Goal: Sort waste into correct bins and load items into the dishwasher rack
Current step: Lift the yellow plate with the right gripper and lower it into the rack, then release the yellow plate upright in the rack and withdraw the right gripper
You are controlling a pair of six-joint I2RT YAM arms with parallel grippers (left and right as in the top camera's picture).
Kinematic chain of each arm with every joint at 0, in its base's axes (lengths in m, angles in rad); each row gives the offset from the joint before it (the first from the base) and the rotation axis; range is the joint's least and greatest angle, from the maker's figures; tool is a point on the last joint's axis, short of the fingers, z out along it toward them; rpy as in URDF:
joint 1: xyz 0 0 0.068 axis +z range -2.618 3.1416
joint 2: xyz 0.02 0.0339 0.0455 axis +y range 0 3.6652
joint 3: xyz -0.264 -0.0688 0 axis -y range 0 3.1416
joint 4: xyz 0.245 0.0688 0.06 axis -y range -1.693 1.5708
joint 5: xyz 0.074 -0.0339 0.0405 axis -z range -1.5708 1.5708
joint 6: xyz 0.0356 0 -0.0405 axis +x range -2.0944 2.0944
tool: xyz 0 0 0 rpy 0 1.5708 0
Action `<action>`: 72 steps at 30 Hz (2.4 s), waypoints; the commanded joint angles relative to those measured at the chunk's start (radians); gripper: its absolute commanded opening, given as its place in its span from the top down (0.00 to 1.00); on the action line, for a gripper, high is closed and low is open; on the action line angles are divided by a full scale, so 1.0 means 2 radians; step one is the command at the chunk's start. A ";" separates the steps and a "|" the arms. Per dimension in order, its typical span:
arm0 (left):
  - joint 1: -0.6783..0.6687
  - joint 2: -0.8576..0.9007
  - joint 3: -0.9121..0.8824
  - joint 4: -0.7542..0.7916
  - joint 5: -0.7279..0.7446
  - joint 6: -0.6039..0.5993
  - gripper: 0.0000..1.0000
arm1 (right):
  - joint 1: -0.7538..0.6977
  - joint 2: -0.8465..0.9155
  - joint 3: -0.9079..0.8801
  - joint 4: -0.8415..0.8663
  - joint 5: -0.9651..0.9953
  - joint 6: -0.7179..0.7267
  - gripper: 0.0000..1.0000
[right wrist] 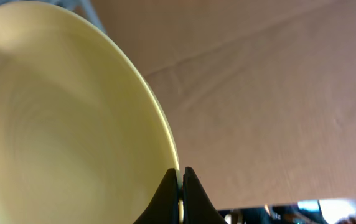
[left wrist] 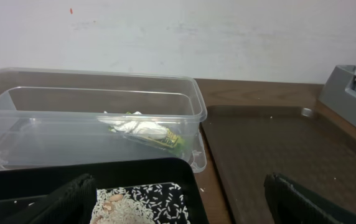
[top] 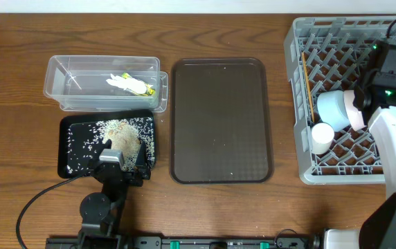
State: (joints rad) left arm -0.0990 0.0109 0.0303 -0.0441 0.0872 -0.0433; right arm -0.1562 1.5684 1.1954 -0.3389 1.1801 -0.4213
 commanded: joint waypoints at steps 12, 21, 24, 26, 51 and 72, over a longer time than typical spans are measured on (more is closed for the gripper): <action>0.003 -0.003 -0.013 -0.007 0.005 0.008 0.12 | 0.068 0.014 0.002 0.002 -0.108 -0.089 0.61; 0.003 -0.003 -0.013 -0.007 0.005 0.008 0.12 | 0.142 -0.023 0.002 -0.007 -0.061 0.002 0.01; 0.003 -0.003 -0.013 -0.007 0.005 0.008 0.12 | 0.184 -0.058 0.002 -0.032 -0.076 0.027 0.01; 0.003 -0.003 -0.013 -0.007 0.005 0.008 0.12 | 0.220 -0.089 0.002 -0.066 -0.105 0.054 0.01; 0.003 -0.003 -0.013 -0.007 0.005 0.008 0.12 | 0.348 -0.264 0.002 -0.279 -0.739 0.450 0.01; 0.003 -0.003 -0.013 -0.007 0.005 0.008 0.12 | 0.180 -0.561 -0.108 -0.259 -0.525 0.263 0.01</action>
State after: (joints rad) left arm -0.0990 0.0109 0.0303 -0.0441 0.0875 -0.0433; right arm 0.2596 0.5011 1.0599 -0.8658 0.0879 0.1390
